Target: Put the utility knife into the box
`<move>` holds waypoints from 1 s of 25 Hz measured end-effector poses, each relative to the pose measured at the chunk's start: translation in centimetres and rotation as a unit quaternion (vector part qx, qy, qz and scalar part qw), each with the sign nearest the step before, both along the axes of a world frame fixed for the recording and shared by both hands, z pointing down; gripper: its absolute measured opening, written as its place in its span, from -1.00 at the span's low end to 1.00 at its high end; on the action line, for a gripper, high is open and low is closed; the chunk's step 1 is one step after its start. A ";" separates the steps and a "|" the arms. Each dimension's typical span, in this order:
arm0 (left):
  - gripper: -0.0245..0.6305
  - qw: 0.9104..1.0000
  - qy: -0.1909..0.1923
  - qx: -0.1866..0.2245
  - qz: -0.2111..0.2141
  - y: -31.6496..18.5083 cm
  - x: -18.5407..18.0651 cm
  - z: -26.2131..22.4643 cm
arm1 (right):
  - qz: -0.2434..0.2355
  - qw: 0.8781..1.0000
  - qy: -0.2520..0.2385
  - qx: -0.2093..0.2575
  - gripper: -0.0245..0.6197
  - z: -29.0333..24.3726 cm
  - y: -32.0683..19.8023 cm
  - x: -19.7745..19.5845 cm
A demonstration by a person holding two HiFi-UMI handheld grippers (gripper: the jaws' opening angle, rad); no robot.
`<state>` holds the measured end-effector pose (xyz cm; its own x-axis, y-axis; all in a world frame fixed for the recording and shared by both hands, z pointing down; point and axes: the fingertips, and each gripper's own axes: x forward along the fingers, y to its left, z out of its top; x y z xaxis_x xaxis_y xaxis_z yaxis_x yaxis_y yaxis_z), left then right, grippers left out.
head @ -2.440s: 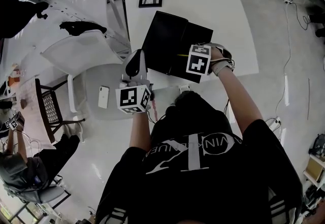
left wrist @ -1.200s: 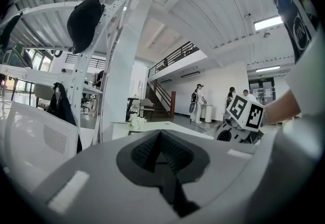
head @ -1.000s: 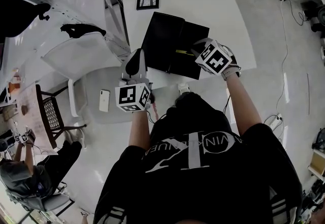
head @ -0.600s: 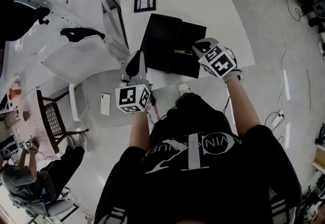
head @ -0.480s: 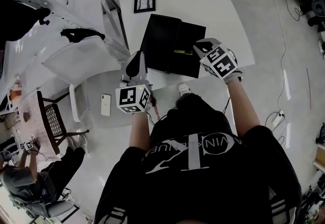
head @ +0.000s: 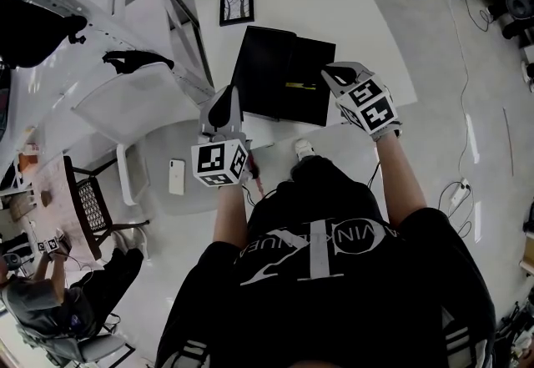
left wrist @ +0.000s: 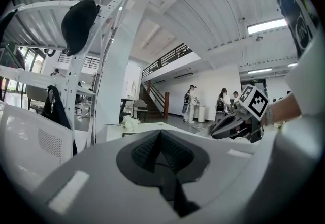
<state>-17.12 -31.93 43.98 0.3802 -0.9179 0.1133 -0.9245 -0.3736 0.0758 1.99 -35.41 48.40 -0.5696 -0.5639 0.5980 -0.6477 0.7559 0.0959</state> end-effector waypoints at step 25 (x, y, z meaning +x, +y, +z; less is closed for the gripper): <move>-0.89 1.000 -0.002 0.017 0.015 1.3 -0.4 -1.7 | 0.094 0.980 -0.157 0.078 -0.88 -6.2 1.1 3.1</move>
